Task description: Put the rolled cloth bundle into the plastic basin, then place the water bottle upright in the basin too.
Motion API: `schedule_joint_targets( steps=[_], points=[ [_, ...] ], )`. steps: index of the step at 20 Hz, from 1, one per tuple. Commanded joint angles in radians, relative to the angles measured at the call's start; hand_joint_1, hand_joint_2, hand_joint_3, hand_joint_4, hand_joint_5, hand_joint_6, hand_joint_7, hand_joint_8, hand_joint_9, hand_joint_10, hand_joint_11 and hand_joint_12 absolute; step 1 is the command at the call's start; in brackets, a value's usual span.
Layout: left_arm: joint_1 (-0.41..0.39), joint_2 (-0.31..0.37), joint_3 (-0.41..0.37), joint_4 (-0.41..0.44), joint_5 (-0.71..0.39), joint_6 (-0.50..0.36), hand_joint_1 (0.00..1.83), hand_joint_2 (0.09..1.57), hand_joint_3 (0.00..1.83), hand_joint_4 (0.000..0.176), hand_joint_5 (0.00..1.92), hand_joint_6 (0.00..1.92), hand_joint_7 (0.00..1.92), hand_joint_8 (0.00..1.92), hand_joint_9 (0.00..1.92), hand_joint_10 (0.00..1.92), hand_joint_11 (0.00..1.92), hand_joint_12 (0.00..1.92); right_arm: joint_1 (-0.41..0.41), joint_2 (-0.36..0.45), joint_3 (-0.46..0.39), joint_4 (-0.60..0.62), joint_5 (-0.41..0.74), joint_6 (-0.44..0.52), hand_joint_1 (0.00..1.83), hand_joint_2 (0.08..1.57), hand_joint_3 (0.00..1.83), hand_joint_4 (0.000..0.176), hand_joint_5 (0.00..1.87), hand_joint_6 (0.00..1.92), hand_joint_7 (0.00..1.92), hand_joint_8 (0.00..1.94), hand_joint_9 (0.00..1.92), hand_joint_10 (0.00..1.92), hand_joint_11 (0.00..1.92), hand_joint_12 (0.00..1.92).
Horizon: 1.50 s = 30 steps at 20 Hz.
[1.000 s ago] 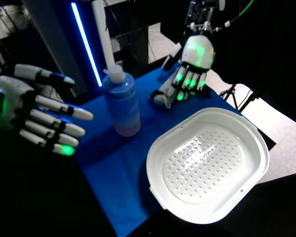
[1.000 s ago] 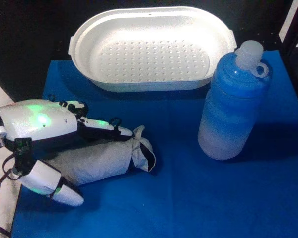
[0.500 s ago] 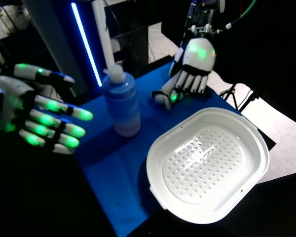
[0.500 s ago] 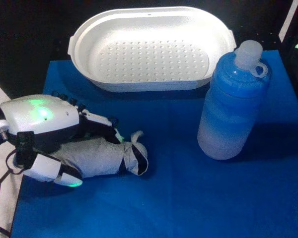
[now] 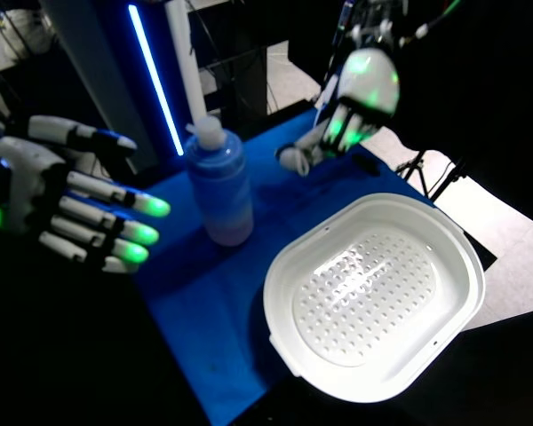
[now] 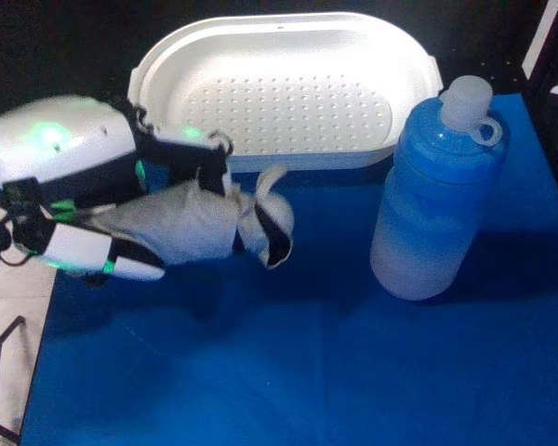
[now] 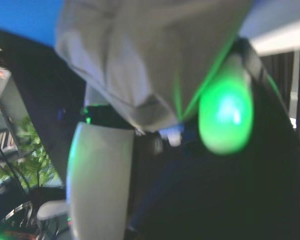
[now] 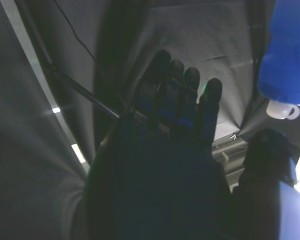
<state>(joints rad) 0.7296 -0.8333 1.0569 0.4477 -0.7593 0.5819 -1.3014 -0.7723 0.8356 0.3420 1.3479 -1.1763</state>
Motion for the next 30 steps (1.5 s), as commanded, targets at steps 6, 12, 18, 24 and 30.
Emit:
schedule_joint_targets(
  steps=[6,12,18,24,30],
  points=[
    [-0.188,-0.013,0.035,-0.103,-0.160,0.140,1.83,1.17,0.03,0.174,1.01,1.92,1.35,1.92,1.59,1.92,1.63,1.92,0.007,-0.007,0.013,-0.003,0.119,0.009,0.00,1.43,0.00,0.065,0.31,0.00,0.30,0.00,0.25,0.00,0.00,0.57],
    [-0.290,-0.187,0.235,-0.239,-0.011,0.173,1.77,1.16,0.00,0.102,0.86,1.92,1.09,1.92,1.36,1.92,1.46,1.92,0.007,-0.020,0.026,-0.007,0.119,0.018,0.00,1.45,0.01,0.029,0.32,0.01,0.30,0.00,0.25,0.00,0.00,0.55],
    [-0.315,-0.389,0.464,-0.371,0.125,0.173,1.75,1.14,0.00,0.092,1.14,1.92,1.32,1.92,1.50,1.92,1.59,1.92,0.007,-0.033,0.046,-0.010,0.119,0.039,0.00,1.47,0.00,0.012,0.34,0.00,0.31,0.00,0.26,0.00,0.00,0.56],
    [-0.353,-0.558,0.690,-0.418,0.320,0.172,1.76,1.18,0.00,0.176,0.76,1.92,0.97,1.92,1.23,1.92,1.35,1.92,0.008,-0.055,0.074,-0.021,0.119,0.065,0.00,1.45,0.00,0.033,0.33,0.00,0.30,0.00,0.26,0.00,0.00,0.56],
    [-0.324,-0.609,0.766,-0.433,0.378,0.153,1.40,1.24,0.01,0.176,0.74,1.92,0.97,1.92,1.19,1.92,1.34,1.92,0.012,-0.057,0.080,-0.028,0.119,0.073,0.00,1.45,0.00,0.032,0.33,0.00,0.29,0.00,0.26,0.00,0.00,0.60]
  ],
)
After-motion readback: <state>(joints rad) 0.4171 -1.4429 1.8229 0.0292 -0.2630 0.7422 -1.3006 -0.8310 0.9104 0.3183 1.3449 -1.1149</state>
